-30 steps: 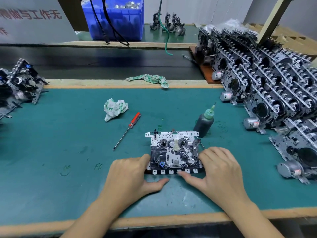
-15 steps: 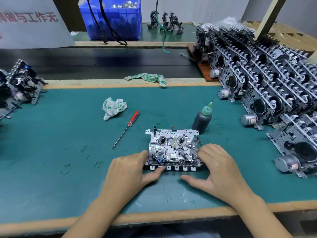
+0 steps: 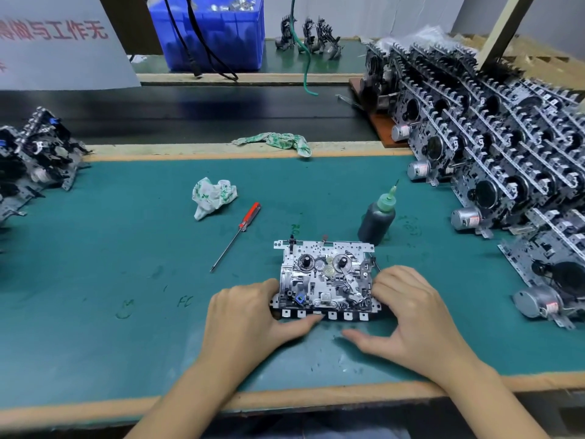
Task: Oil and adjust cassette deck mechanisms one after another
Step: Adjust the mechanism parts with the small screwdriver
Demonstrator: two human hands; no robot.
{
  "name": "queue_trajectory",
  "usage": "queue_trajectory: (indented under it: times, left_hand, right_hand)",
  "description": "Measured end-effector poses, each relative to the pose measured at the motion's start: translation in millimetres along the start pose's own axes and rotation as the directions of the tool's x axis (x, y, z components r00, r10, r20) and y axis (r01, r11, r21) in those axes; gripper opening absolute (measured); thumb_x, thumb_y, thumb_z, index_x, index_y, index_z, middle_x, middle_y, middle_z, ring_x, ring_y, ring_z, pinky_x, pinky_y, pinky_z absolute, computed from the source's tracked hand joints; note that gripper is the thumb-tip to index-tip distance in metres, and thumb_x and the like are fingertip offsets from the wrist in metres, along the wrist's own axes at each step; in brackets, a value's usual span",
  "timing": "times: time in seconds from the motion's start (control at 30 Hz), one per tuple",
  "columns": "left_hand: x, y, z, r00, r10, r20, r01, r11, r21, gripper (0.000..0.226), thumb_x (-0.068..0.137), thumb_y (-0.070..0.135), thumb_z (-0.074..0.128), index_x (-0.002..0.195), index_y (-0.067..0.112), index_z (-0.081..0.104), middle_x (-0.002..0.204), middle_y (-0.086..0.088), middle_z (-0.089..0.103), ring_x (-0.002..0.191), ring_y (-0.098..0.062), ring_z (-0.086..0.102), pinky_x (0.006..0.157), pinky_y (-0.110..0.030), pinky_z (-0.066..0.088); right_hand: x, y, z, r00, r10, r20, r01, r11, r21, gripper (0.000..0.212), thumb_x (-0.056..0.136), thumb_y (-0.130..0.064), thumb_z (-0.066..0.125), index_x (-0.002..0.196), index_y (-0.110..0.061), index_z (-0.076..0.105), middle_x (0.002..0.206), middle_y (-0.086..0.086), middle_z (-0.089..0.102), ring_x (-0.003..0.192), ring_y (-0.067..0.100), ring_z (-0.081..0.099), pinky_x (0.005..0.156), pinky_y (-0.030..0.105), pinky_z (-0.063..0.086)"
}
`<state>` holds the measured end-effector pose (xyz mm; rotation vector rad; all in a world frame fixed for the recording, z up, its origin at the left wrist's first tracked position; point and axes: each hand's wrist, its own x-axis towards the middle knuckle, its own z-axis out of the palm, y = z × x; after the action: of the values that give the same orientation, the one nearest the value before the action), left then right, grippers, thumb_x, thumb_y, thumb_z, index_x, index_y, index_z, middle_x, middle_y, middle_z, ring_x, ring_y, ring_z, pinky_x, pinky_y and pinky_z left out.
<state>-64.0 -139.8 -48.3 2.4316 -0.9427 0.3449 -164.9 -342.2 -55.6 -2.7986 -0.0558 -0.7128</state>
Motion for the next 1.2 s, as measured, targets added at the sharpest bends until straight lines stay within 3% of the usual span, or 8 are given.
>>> queue_trajectory:
  times: [0.17, 0.37, 0.73, 0.87, 0.97, 1.0, 1.1, 1.2]
  left_hand:
    - [0.2, -3.5, -3.6, 0.996, 0.076, 0.047, -0.075, 0.997, -0.025, 0.065, 0.052, 0.086, 0.047, 0.054, 0.023, 0.031, 0.036, 0.004, 0.044, 0.034, -0.017, 0.048, 0.035, -0.025, 0.036]
    - [-5.3, -2.6, -3.4, 0.967, 0.239, 0.088, -0.235, 0.971, -0.051, 0.062, 0.06, 0.08, 0.049, 0.05, 0.018, 0.044, 0.035, 0.004, 0.042, 0.031, -0.014, 0.044, 0.032, -0.019, 0.034]
    - [-6.0, -1.2, 1.2, 0.999, 0.039, 0.009, -0.039, 0.999, 0.03, 0.072, 0.061, 0.084, 0.044, 0.042, 0.014, 0.046, 0.032, 0.0, 0.039, 0.029, -0.024, 0.043, 0.033, -0.022, 0.031]
    - [-5.1, -0.6, -0.9, 0.996, -0.02, -0.088, 0.022, 1.0, 0.02, 0.07, 0.064, 0.081, 0.047, 0.042, 0.015, 0.034, 0.031, 0.0, 0.032, 0.027, -0.023, 0.034, 0.033, -0.022, 0.026]
    - [-3.2, -1.5, -1.8, 0.992, -0.113, -0.051, 0.116, 0.991, 0.068, 0.069, 0.062, 0.082, 0.042, 0.041, 0.015, 0.041, 0.03, -0.002, 0.037, 0.028, -0.025, 0.041, 0.037, -0.022, 0.024]
    - [-3.0, -1.6, -1.1, 0.989, -0.147, -0.018, 0.148, 0.984, 0.096, 0.072, 0.061, 0.083, 0.039, 0.042, 0.014, 0.049, 0.03, -0.002, 0.04, 0.03, -0.026, 0.045, 0.037, -0.023, 0.027]
    - [-3.5, -1.5, 0.9, 0.984, -0.178, 0.032, 0.172, 0.974, 0.147, 0.075, 0.061, 0.084, 0.035, 0.045, 0.015, 0.058, 0.032, -0.002, 0.044, 0.032, -0.026, 0.049, 0.035, -0.024, 0.032]
    - [-3.4, -0.8, 0.6, 0.983, -0.179, 0.043, 0.169, 0.971, 0.167, 0.074, 0.06, 0.084, 0.036, 0.046, 0.015, 0.058, 0.032, -0.001, 0.044, 0.032, -0.026, 0.049, 0.035, -0.023, 0.03]
  right_hand:
    - [0.3, -0.9, 2.1, 0.998, 0.005, -0.058, -0.01, 0.996, -0.088, 0.051, 0.08, -0.058, 0.053, 0.061, -0.01, 0.055, 0.063, -0.003, 0.051, 0.064, 0.02, 0.051, 0.075, 0.024, 0.034]
    - [-0.9, 0.3, 0.4, 0.996, 0.041, -0.082, -0.054, 0.984, -0.168, 0.059, 0.069, -0.068, 0.056, 0.057, -0.011, 0.054, 0.062, -0.003, 0.056, 0.066, 0.018, 0.056, 0.097, 0.041, 0.037]
    - [0.1, 3.2, -3.4, 0.998, -0.07, 0.005, 0.07, 0.991, -0.117, 0.053, 0.078, -0.06, 0.054, 0.061, -0.01, 0.055, 0.063, -0.004, 0.052, 0.069, 0.019, 0.055, 0.098, 0.042, 0.036]
    - [9.6, 2.9, -11.0, 0.981, 0.194, 0.007, -0.194, 0.977, 0.085, 0.055, 0.086, -0.066, 0.039, 0.077, -0.017, 0.062, 0.078, -0.009, 0.059, 0.08, 0.016, 0.056, 0.092, 0.033, 0.034]
    - [28.6, 10.1, -14.7, 0.825, 0.547, -0.144, -0.466, 0.801, 0.376, 0.031, 0.084, -0.052, 0.056, 0.1, -0.025, 0.055, 0.1, -0.009, 0.055, 0.09, 0.011, 0.054, 0.081, 0.031, 0.042]
    - [36.0, 12.6, -14.2, 0.783, 0.604, -0.15, -0.499, 0.753, 0.429, 0.035, 0.082, -0.045, 0.064, 0.108, -0.027, 0.048, 0.107, -0.008, 0.052, 0.094, 0.011, 0.053, 0.082, 0.03, 0.044]
    - [57.2, 18.4, -7.0, 0.747, 0.665, -0.008, -0.589, 0.668, 0.455, 0.061, 0.077, -0.027, 0.074, 0.126, -0.024, 0.038, 0.121, -0.007, 0.048, 0.108, 0.014, 0.05, 0.091, 0.033, 0.041]
    - [68.4, 26.6, 5.3, 0.708, 0.681, 0.184, -0.676, 0.58, 0.455, 0.049, 0.079, -0.018, 0.075, 0.121, -0.017, 0.048, 0.115, -0.003, 0.057, 0.11, 0.019, 0.054, 0.093, 0.034, 0.042]
